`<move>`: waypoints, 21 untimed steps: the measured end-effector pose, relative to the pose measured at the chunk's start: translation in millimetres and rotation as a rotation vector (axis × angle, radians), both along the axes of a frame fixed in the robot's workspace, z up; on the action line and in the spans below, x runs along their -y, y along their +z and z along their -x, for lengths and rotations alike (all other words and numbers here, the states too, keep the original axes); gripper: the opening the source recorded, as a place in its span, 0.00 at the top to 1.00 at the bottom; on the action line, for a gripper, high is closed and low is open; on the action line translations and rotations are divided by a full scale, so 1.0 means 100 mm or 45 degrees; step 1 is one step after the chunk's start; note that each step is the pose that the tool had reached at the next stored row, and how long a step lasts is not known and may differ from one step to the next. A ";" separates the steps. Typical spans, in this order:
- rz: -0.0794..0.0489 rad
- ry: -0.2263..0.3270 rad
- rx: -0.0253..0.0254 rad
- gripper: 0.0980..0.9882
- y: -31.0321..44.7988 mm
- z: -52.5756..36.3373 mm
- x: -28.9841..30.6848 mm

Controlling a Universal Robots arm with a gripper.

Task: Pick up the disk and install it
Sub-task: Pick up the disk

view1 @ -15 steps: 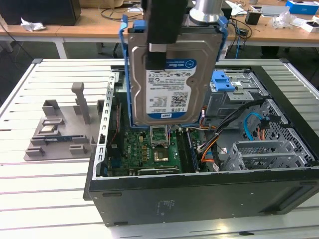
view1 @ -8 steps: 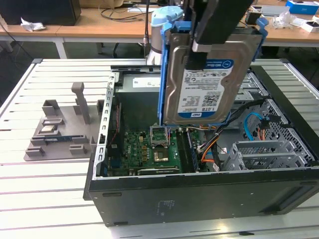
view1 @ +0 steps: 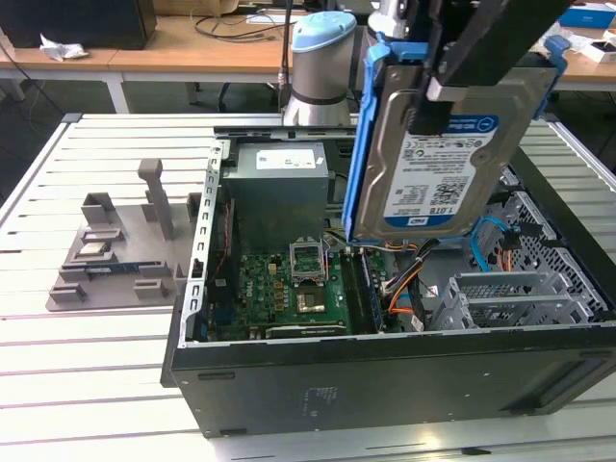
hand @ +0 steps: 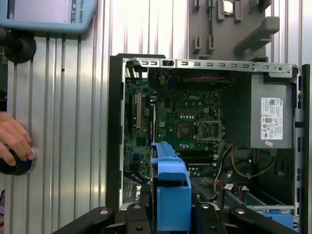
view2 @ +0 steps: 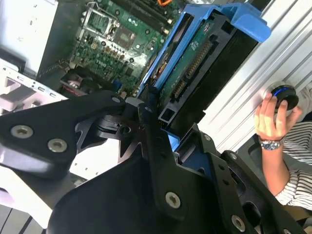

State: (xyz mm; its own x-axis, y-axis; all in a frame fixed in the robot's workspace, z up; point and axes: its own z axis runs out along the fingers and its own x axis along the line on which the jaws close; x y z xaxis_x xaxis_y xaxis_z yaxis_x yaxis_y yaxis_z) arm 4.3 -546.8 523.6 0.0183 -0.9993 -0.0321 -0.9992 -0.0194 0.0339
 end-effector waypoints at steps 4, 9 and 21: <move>0.000 0.000 0.0000 0.70 0.000 -0.121 0.000; 0.000 0.000 0.0000 0.70 0.001 -0.302 0.001; 0.000 0.000 0.0000 0.70 0.001 -0.879 0.000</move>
State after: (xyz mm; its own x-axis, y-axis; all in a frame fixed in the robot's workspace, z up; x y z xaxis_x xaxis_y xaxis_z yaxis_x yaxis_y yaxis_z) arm 92.2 -546.9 523.7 0.0183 -0.9993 -0.0320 -0.9992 -0.0194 0.0340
